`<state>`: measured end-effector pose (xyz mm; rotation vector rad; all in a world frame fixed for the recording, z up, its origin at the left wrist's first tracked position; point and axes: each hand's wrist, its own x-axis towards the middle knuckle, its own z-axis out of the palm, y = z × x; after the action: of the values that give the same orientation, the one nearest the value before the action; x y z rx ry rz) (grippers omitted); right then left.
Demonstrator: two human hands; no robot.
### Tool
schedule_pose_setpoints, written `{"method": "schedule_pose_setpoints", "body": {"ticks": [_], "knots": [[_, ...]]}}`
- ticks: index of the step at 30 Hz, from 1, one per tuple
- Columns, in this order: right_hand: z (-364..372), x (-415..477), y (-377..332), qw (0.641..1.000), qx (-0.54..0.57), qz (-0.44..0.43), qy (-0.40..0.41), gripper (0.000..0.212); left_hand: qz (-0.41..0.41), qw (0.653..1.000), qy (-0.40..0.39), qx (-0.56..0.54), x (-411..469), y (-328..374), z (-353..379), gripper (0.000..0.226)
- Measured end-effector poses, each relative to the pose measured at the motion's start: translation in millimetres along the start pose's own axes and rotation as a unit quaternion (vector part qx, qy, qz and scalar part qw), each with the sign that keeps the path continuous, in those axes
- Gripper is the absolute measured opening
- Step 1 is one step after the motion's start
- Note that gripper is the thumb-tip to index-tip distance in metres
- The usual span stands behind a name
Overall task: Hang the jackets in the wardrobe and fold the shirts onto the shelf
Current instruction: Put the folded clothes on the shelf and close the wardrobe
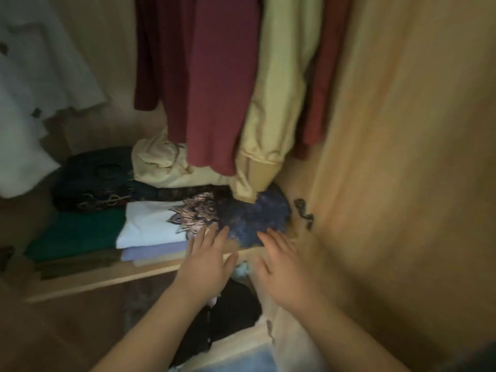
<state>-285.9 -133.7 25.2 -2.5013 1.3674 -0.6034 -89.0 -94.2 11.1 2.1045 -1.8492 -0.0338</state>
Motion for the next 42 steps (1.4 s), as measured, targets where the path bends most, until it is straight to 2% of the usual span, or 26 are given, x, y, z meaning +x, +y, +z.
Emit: {"method": "schedule_pose_setpoints", "body": {"ticks": [4, 10, 16, 18, 21, 23, 26, 28, 29, 31, 34, 38, 42], "knots": [[-45, -94, 46, 0.999, -0.025, 0.034, 0.034, 0.062, 0.032, 0.999, -0.029, -0.004, -38, 92, 20, 0.07], [-103, -212, 96, 0.988, 0.022, 0.098, 0.117, 0.059, 0.111, 0.992, -0.054, -0.032, -80, 218, 29, 0.07], [-141, -290, 133, 0.958, 0.097, 0.156, 0.219, 0.037, 0.147, 0.984, -0.084, -0.051, -108, 286, 38, 0.065], [-150, -291, 146, 0.951, 0.118, 0.186, 0.219, 0.04, 0.15, 0.985, -0.078, -0.046, -110, 295, 36, 0.065], [-160, -275, 160, 0.953, 0.152, 0.207, 0.161, 0.055, 0.141, 0.987, -0.071, -0.044, -111, 299, 29, 0.065], [-163, -258, 161, 0.959, 0.168, 0.193, 0.117, 0.056, 0.132, 0.988, -0.07, -0.04, -111, 296, 24, 0.066], [-156, -244, 154, 0.955, 0.214, 0.193, 0.075, 0.034, 0.122, 0.99, -0.064, -0.032, -112, 288, 20, 0.067], [-146, -244, 151, 0.945, 0.244, 0.195, 0.094, 0.01, 0.111, 0.992, -0.057, -0.036, -114, 279, 18, 0.067], [-142, -246, 148, 0.943, 0.25, 0.19, 0.108, 0.008, 0.103, 0.992, -0.052, -0.041, -116, 274, 18, 0.067], [-134, -250, 139, 0.945, 0.255, 0.177, 0.1, 0.016, 0.093, 0.994, -0.043, -0.049, -121, 260, 18, 0.066], [-120, -250, 120, 0.957, 0.237, 0.152, 0.067, 0.045, 0.082, 0.995, -0.031, -0.045, -130, 235, 17, 0.066], [-87, -236, 84, 0.979, 0.186, 0.065, 0.046, 0.055, 0.032, 0.999, -0.024, -0.037, -135, 188, 8, 0.067], [-55, -199, 39, 0.983, 0.181, -0.026, -0.003, 0.067, -0.027, 0.999, -0.007, -0.032, -137, 122, -9, 0.068]]}}
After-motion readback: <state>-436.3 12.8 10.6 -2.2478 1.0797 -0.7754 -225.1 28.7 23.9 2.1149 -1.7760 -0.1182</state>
